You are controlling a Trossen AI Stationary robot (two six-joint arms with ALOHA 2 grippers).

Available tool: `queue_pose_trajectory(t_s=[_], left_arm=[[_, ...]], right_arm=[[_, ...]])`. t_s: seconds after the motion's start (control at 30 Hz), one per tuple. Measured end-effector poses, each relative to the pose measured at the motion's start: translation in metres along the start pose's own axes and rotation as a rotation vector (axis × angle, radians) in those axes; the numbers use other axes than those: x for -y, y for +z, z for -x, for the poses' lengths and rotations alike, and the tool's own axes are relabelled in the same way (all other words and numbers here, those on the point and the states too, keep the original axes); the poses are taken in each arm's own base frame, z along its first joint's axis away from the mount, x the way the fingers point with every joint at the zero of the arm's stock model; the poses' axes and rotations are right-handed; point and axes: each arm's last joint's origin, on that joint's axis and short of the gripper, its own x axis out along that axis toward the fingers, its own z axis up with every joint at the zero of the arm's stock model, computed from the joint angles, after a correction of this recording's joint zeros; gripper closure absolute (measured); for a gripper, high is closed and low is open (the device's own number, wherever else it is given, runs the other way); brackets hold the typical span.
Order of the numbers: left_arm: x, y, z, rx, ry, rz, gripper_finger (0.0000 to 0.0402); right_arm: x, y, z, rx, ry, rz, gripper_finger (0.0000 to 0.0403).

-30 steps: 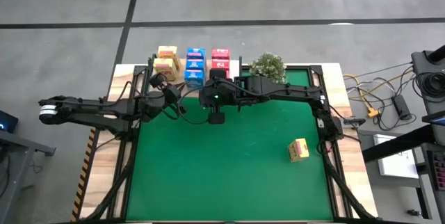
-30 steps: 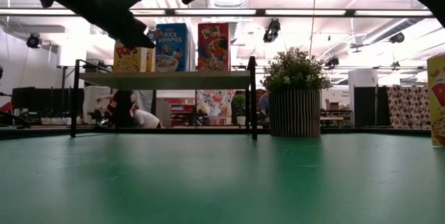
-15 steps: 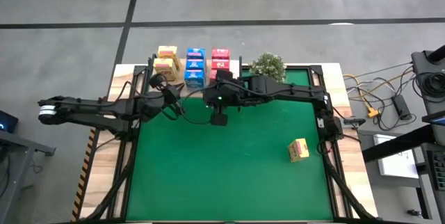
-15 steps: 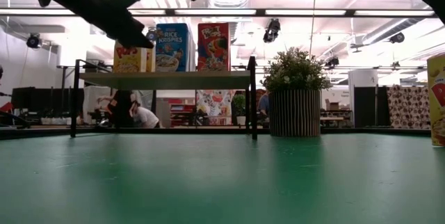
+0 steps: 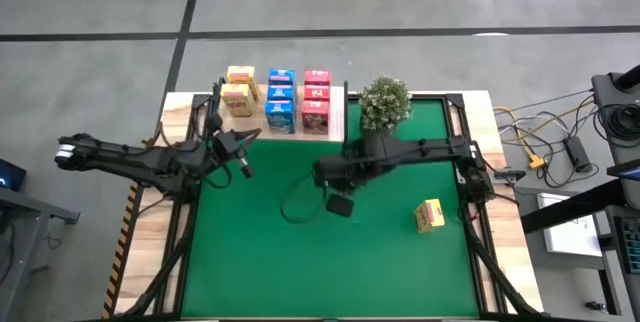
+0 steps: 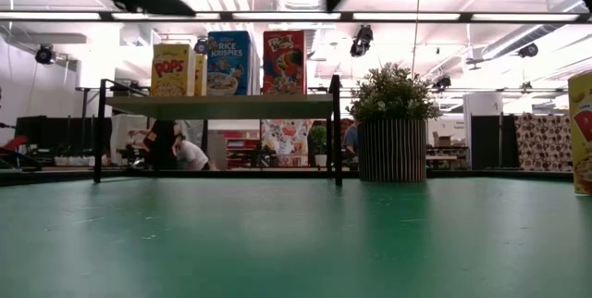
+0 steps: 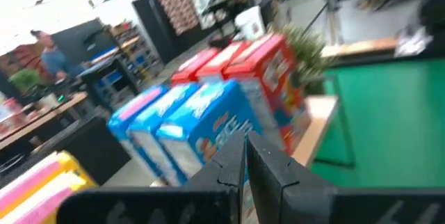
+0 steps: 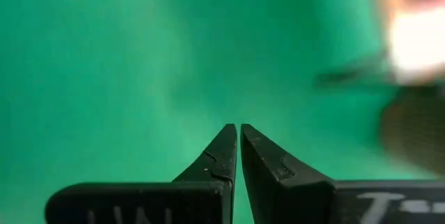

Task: Stack cereal on shelf
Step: Put the yellow cereal box on the shelf aligned with the other yellow cereal boxes

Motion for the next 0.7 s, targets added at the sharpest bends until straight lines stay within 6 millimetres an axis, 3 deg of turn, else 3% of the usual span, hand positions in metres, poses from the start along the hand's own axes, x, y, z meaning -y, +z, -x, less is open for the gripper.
queue_pose_trajectory(t_s=[0.23,0.43,0.7], left_arm=[[0.001,0.009,0.016,0.082,-0.075,0.034,0.0402],[0.002,0.01,0.019,0.095,-0.088,0.042,0.0402],[0.002,0.01,0.019,0.096,-0.086,0.016,0.0402]], right_arm=[[-0.032,-0.039,-0.019,-0.247,0.073,-0.105,0.039],[-0.013,-0.066,-0.029,-0.356,0.003,-0.224,0.0391],[0.025,-0.131,-0.02,-0.464,-0.085,-0.545,0.0391]])
